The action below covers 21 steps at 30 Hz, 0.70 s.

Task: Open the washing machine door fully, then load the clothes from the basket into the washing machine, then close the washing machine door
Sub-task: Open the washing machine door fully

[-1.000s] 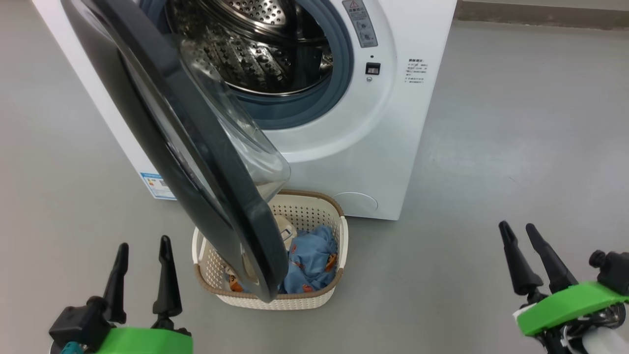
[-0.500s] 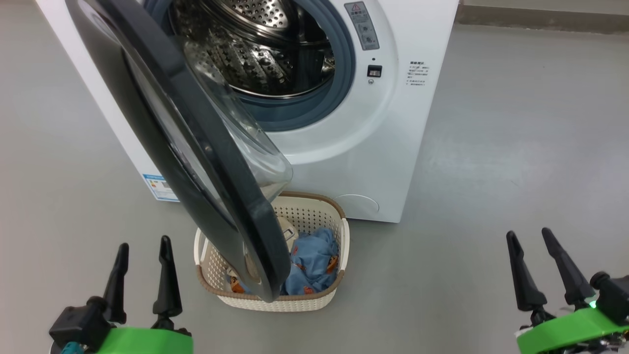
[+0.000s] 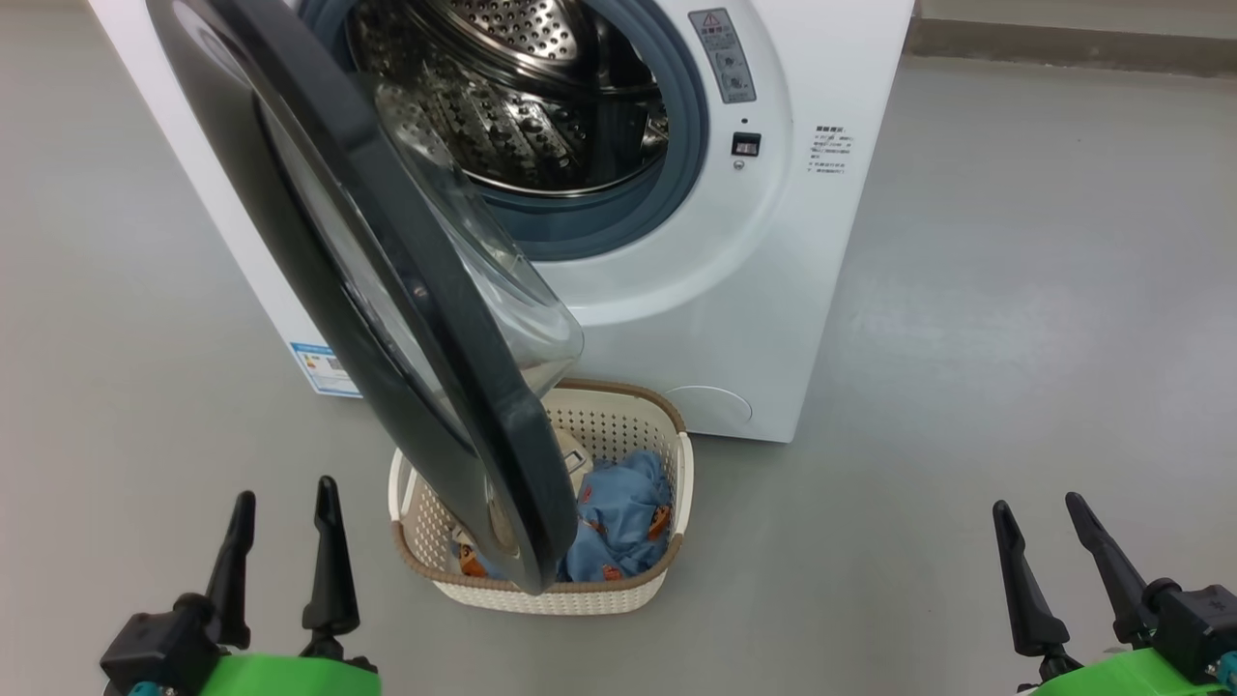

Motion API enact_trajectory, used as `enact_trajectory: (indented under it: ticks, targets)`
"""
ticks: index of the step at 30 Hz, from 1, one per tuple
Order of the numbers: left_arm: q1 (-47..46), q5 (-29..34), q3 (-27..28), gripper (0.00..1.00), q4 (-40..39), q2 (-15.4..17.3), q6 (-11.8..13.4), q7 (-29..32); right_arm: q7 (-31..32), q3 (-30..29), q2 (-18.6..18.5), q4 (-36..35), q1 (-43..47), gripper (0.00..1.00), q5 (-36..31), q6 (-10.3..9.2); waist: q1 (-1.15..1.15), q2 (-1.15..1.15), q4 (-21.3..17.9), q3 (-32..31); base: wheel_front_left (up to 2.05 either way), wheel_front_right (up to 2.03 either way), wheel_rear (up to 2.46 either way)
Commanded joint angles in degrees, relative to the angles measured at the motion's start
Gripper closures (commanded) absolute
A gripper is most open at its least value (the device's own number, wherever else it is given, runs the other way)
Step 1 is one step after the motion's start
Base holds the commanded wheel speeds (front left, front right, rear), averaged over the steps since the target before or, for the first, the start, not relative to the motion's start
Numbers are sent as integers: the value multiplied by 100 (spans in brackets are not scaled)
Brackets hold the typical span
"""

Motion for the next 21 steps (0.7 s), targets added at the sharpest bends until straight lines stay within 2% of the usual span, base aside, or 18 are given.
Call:
enact_trajectory:
  ticks: [1,4,5,6,7,16,21]
  targets:
    - [-101,80,190,0,-115,67,-31,-36,-71,110,-101,-120,-79,0,-84,25,0,0,1,5,0,0,0]
    - [-125,74,186,0,-116,67,-34,-36,-71,110,-100,-122,-89,0,-109,25,0,0,6,6,0,0,0]
    - [-141,57,183,41,-125,67,-34,-36,-71,107,-98,-123,-91,0,-114,25,0,0,10,6,0,0,0]
    - [-161,56,183,90,-151,67,-31,-36,-71,102,-95,-125,-92,0,-116,25,0,0,15,6,0,0,0]
    - [-184,57,193,100,-209,67,-24,-36,-71,96,-92,-126,-92,0,-118,25,0,0,21,5,0,0,0]
    - [-284,-56,165,100,-1090,67,79,-36,-71,78,-69,-123,-89,0,-127,25,0,0,48,16,0,0,0]
    - [-352,-171,-247,100,-1981,67,163,-36,-71,57,-75,-141,-112,0,-143,25,0,0,38,41,0,0,0]
